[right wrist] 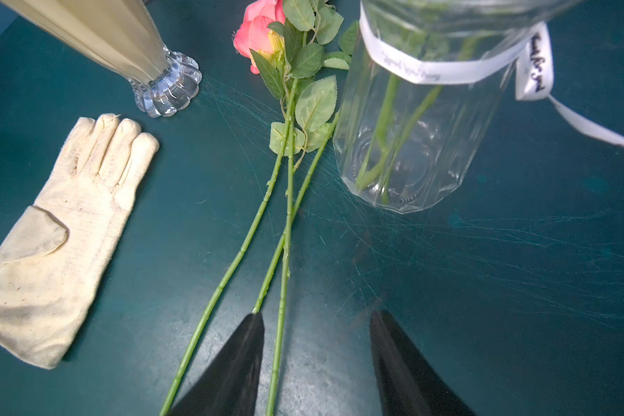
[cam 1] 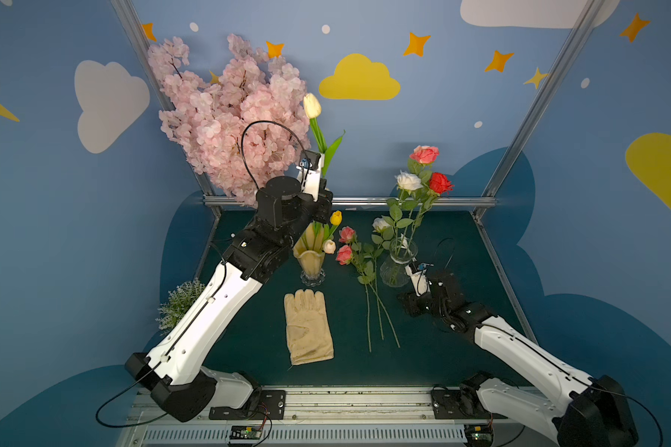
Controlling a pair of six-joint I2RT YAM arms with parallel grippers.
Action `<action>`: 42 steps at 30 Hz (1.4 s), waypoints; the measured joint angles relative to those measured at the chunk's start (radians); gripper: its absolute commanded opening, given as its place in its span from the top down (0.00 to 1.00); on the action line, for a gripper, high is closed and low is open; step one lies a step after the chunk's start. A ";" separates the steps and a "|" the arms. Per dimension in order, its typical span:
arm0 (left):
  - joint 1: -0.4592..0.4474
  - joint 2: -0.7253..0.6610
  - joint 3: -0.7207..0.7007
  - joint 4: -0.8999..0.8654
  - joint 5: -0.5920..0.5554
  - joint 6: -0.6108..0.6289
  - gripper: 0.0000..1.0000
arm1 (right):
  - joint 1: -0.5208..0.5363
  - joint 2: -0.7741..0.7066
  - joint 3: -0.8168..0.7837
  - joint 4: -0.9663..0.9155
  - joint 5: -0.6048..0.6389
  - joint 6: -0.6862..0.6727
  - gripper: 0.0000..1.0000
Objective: Arrange the flowers in different vases according to their variety
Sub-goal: Insert the flower into the vase.
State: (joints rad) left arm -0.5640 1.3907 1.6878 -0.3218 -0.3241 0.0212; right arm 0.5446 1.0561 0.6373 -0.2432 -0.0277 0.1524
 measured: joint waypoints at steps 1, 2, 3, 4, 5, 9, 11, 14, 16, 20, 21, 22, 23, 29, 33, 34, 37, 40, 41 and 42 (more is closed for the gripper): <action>0.020 0.010 -0.026 0.025 0.003 -0.003 0.97 | 0.000 0.001 0.000 0.000 -0.001 0.000 0.47; 0.039 0.019 -0.053 0.050 0.007 -0.006 0.97 | 0.000 0.001 0.000 0.000 -0.002 0.000 0.47; 0.059 0.028 -0.087 0.080 0.016 -0.011 0.97 | 0.000 0.002 0.000 0.000 -0.004 -0.001 0.46; 0.076 0.035 -0.122 0.107 0.022 -0.019 0.97 | 0.000 0.004 0.000 0.001 -0.005 -0.001 0.47; 0.089 0.039 -0.154 0.132 0.029 -0.026 0.97 | 0.000 0.006 0.000 0.001 -0.008 -0.001 0.47; 0.138 0.046 -0.302 0.243 0.055 -0.055 0.97 | 0.000 0.016 0.000 0.001 -0.019 -0.003 0.47; 0.155 0.050 -0.354 0.288 0.063 -0.072 0.97 | 0.000 0.021 0.000 0.002 -0.023 -0.004 0.46; 0.171 0.055 -0.415 0.346 0.067 -0.093 0.87 | 0.000 0.030 0.000 0.006 -0.030 -0.005 0.47; 0.175 0.055 -0.441 0.364 0.069 -0.108 0.62 | 0.000 0.037 0.000 0.009 -0.035 -0.008 0.47; 0.176 0.031 -0.475 0.352 0.103 -0.159 0.36 | 0.000 0.051 0.000 0.016 -0.042 -0.011 0.46; 0.175 0.010 -0.485 0.339 0.114 -0.172 0.32 | 0.000 0.054 0.000 0.017 -0.043 -0.011 0.47; 0.172 -0.012 -0.492 0.325 0.118 -0.184 0.29 | 0.000 0.056 0.000 0.018 -0.045 -0.011 0.47; 0.169 -0.046 -0.502 0.310 0.122 -0.198 0.27 | 0.000 0.060 0.000 0.019 -0.045 -0.012 0.47; 0.148 -0.301 -0.578 0.232 0.130 -0.303 0.17 | 0.000 0.075 0.000 0.027 -0.059 -0.017 0.49; 0.138 -0.430 -0.641 0.173 0.132 -0.369 0.10 | 0.004 0.084 0.000 0.043 -0.091 -0.019 0.51; 0.136 -0.461 -0.672 0.161 0.134 -0.390 0.08 | 0.007 0.089 0.000 0.045 -0.098 -0.021 0.52; 0.131 -0.549 -0.787 0.135 0.135 -0.458 0.02 | 0.022 0.119 0.007 0.043 -0.116 -0.024 0.52; 0.122 -0.630 -0.935 0.143 0.143 -0.526 0.00 | 0.047 0.175 0.057 0.022 -0.118 -0.026 0.52; 0.117 -0.652 -0.983 0.149 0.144 -0.546 0.00 | 0.057 0.194 0.082 0.013 -0.117 -0.026 0.52; 0.111 -0.665 -1.020 0.150 0.144 -0.559 0.00 | 0.068 0.211 0.105 0.003 -0.115 -0.026 0.53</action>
State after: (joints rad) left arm -0.4526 0.7254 0.6682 -0.1715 -0.1802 -0.5377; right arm 0.6125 1.2671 0.7425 -0.2401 -0.1425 0.1261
